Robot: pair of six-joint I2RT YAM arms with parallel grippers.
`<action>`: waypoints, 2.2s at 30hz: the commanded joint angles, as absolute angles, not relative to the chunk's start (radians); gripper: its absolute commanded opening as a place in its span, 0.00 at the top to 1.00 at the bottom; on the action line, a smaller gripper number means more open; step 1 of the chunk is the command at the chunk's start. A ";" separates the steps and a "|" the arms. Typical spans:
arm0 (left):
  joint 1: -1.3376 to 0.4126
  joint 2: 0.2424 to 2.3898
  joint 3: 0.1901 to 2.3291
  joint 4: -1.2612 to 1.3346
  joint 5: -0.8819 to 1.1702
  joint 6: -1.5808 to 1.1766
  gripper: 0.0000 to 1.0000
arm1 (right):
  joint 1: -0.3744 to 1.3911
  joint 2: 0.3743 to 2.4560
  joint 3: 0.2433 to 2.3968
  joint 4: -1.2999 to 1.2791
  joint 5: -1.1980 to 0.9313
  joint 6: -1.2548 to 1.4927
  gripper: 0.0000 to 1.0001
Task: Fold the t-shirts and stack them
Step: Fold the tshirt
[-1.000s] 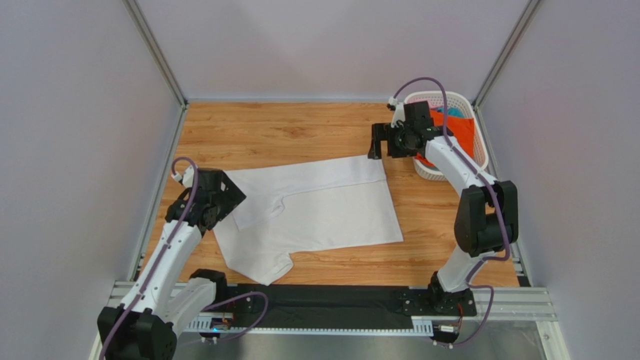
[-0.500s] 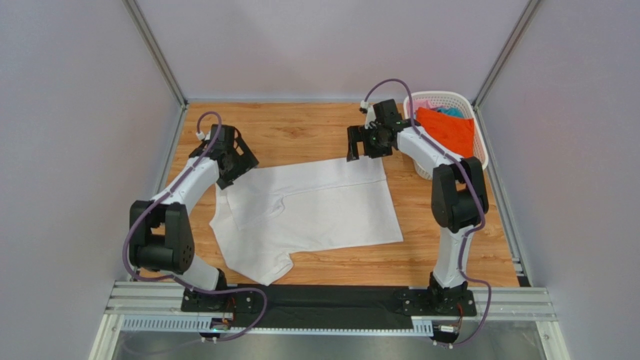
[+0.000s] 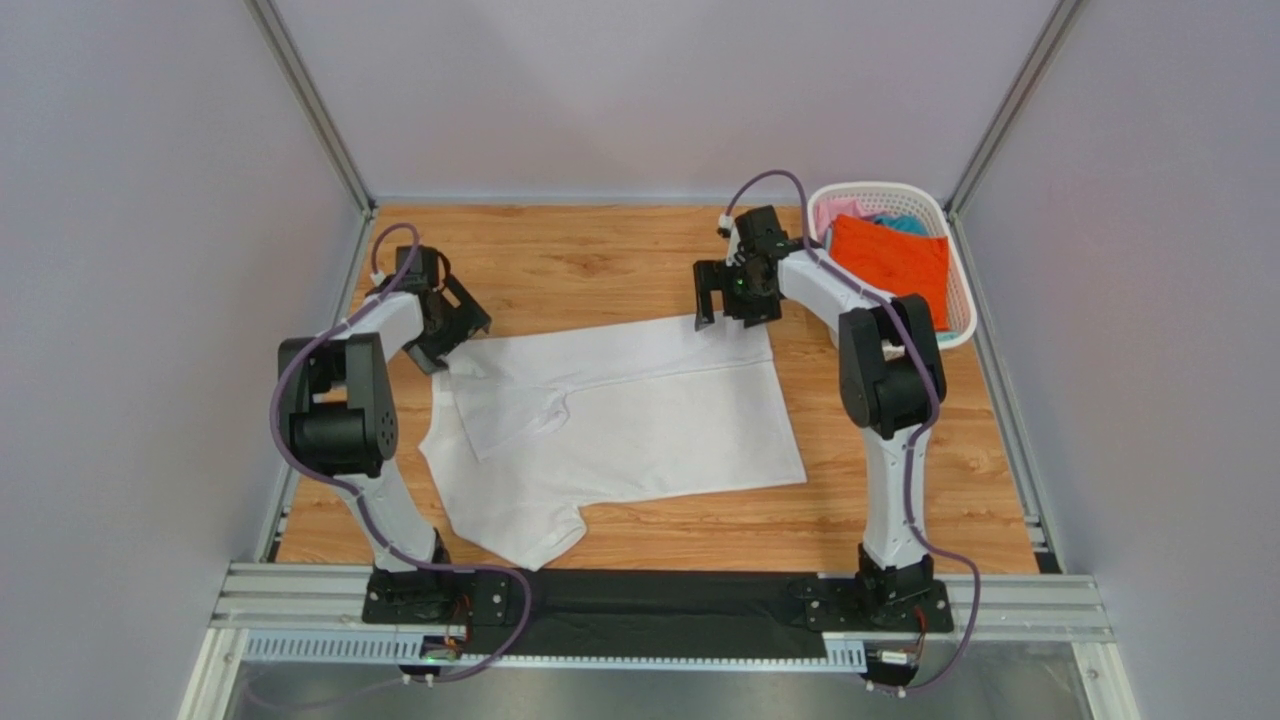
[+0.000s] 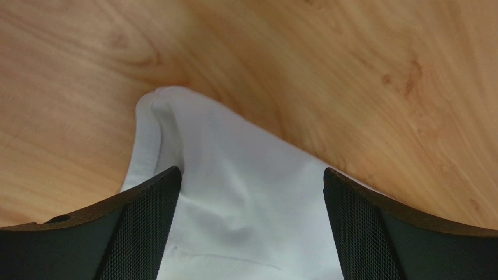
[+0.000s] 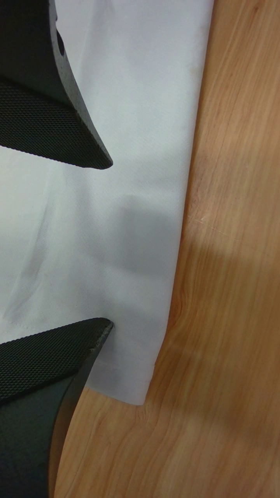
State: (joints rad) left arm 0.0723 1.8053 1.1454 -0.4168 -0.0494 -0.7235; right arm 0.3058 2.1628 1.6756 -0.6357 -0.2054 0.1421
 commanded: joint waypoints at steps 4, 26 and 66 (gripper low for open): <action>0.078 1.946 1.300 -0.471 0.012 -0.693 0.03 | 0.272 2.240 1.733 -0.660 -0.184 0.189 0.00; 0.075 2.289 1.977 -0.695 0.176 -0.635 0.00 | 0.195 2.435 2.226 -0.851 -0.235 0.147 0.00; -0.233 1.089 0.460 -0.516 0.086 -0.971 0.53 | 0.281 1.224 0.825 -0.560 -0.061 0.422 0.00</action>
State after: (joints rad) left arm -0.2234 1.0401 0.4625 -0.6018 0.0475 -0.9646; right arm 0.2802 1.2472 0.8444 -0.5911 -0.0784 0.4122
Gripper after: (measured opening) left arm 0.486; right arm 0.998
